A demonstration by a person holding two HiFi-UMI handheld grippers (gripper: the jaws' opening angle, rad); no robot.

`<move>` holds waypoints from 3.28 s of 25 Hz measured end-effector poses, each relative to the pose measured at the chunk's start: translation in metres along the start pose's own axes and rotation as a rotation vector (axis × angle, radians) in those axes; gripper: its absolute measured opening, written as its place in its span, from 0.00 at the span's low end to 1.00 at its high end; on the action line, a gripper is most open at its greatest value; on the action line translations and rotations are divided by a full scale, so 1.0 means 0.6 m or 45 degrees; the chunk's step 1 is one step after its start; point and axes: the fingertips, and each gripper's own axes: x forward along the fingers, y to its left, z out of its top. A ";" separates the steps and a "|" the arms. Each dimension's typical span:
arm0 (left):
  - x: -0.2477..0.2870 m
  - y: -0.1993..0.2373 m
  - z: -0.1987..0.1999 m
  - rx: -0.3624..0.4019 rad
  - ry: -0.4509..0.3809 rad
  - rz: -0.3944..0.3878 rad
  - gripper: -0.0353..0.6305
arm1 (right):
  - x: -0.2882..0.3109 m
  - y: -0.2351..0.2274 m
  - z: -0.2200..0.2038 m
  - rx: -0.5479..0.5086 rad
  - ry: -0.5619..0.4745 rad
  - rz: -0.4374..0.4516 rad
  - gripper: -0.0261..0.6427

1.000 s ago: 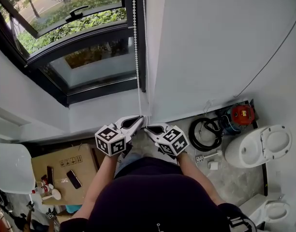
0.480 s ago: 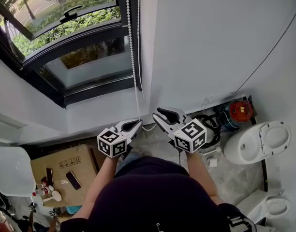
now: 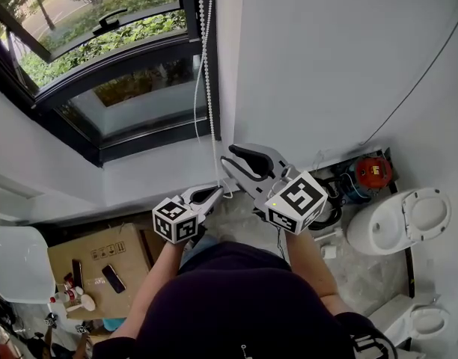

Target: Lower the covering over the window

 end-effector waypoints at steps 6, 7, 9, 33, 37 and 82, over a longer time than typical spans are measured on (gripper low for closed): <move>-0.003 0.001 -0.002 -0.006 -0.002 0.007 0.07 | 0.048 0.007 -0.022 0.020 0.064 0.008 0.14; -0.004 0.001 -0.002 -0.006 -0.002 0.007 0.07 | 0.052 0.007 -0.021 0.025 0.060 0.002 0.14; -0.005 0.001 -0.002 -0.009 -0.004 0.007 0.07 | 0.059 0.008 -0.019 0.034 0.065 0.001 0.12; -0.027 0.010 -0.042 -0.049 0.044 0.004 0.07 | 0.075 -0.012 -0.074 0.164 0.104 0.019 0.06; -0.031 0.013 -0.044 -0.032 0.044 0.012 0.07 | 0.078 -0.004 -0.102 0.152 0.208 0.043 0.06; -0.069 0.018 -0.038 -0.040 0.004 0.086 0.07 | 0.035 0.086 -0.466 0.304 0.958 0.151 0.06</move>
